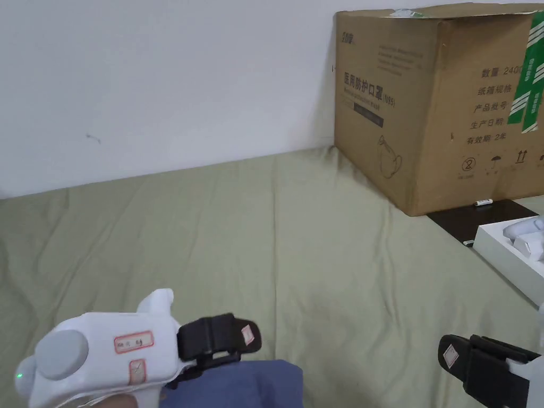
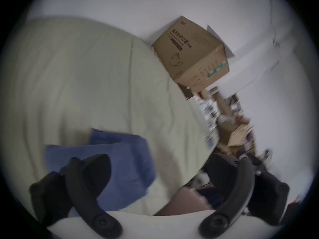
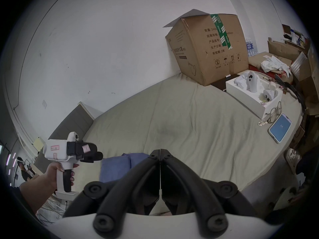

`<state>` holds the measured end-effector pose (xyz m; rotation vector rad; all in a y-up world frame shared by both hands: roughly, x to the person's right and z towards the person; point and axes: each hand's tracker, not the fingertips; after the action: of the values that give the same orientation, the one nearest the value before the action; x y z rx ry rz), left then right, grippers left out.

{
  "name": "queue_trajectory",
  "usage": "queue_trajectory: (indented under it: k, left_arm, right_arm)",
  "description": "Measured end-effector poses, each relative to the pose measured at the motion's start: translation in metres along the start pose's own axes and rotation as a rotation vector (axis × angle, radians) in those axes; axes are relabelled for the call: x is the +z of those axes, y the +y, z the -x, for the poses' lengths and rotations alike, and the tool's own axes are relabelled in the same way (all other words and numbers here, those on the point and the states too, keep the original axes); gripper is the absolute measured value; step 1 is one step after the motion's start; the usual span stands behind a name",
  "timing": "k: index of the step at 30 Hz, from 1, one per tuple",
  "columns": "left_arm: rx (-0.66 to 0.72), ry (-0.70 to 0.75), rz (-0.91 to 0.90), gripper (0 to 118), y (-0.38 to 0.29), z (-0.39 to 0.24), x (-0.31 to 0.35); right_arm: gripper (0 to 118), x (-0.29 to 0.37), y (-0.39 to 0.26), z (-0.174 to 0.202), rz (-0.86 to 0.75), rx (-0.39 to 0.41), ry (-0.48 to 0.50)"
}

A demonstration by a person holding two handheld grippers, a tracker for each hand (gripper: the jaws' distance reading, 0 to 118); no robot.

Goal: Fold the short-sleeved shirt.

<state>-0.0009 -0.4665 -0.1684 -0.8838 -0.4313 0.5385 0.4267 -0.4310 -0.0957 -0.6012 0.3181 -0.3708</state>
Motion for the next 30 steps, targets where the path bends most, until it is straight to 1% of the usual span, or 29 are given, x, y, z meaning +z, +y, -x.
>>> queue_trajectory:
  k: [1,2,3,4,5,7,10,12,14,16,18,19,20,22,23,25,27,29,30]
  left_arm:
    - [-0.075,0.068,-0.003,106,-0.003,0.0,0.004]
    - [-0.12,0.148,-0.006,88,-0.008,-0.001,0.004]
    - [-0.149,0.213,-0.002,42,-0.012,-0.002,0.002]
    - [-0.172,0.261,0.016,7,-0.016,0.0,-0.005]
    - [-0.189,0.299,0.039,3,-0.021,0.005,-0.014]
    - [-0.174,0.291,0.059,2,-0.026,0.012,-0.035]
    - [-0.208,0.334,0.129,2,-0.036,0.018,-0.076]
    - [-0.182,0.29,0.154,2,-0.046,0.023,-0.102]
    - [-0.097,0.156,0.183,1,-0.061,0.025,-0.125]
    - [-0.005,0.066,0.139,1,-0.07,0.019,-0.134]
    - [0.112,-0.061,0.109,2,-0.069,0.018,-0.133]
    - [0.136,-0.092,0.101,2,-0.071,0.015,-0.132]
    - [0.098,-0.065,0.069,2,-0.071,0.008,-0.125]
    - [-0.062,0.02,-0.026,2,-0.065,-0.01,-0.095]
    - [-0.123,0.045,-0.088,2,-0.062,-0.018,-0.074]
    - [-0.206,0.051,-0.242,1,-0.057,-0.031,-0.023]
    - [-0.288,0.116,-0.421,1,-0.057,-0.046,0.029]
    - [-0.385,0.257,-0.663,1,-0.07,-0.06,0.079]
    - [-0.42,0.376,-0.778,1,-0.076,-0.063,0.101]
  right_arm:
    - [0,-0.002,-0.001,0.0,0.006,-0.001,0.002]
    - [0,-0.004,-0.002,0.0,0.013,-0.001,0.007]
    - [0,-0.007,-0.004,0.0,0.02,-0.002,0.015]
    - [0,-0.008,-0.005,0.001,0.026,-0.002,0.021]
    - [0,-0.009,-0.006,0.002,0.031,-0.002,0.024]
    - [0,-0.008,-0.009,0.003,0.037,-0.002,0.031]
    - [0,-0.007,-0.012,0.003,0.044,-0.007,0.035]
    - [0,-0.007,-0.014,0.002,0.052,-0.006,0.034]
    - [0,-0.007,-0.017,0.003,0.057,0.011,0.022]
    - [0,-0.009,-0.02,0.005,0.068,0.054,-0.008]
    - [0,-0.01,-0.02,0.006,0.075,0.042,-0.001]
    - [0,-0.01,-0.019,0.006,0.075,0.022,0.015]
    - [0,-0.008,-0.017,0.007,0.073,0.006,0.029]
    - [0,-0.004,-0.012,0.011,0.061,0.007,0.044]
    - [0,-0.001,-0.008,0.014,0.043,0.018,0.047]
    - [0,0.005,0.0,0.021,-0.013,0.059,0.063]
    - [0,0.012,0.007,0.029,-0.075,0.103,0.087]
    - [0,0.019,0.012,0.041,-0.18,0.15,0.104]
    - [0,0.023,0.012,0.048,-0.25,0.189,0.079]
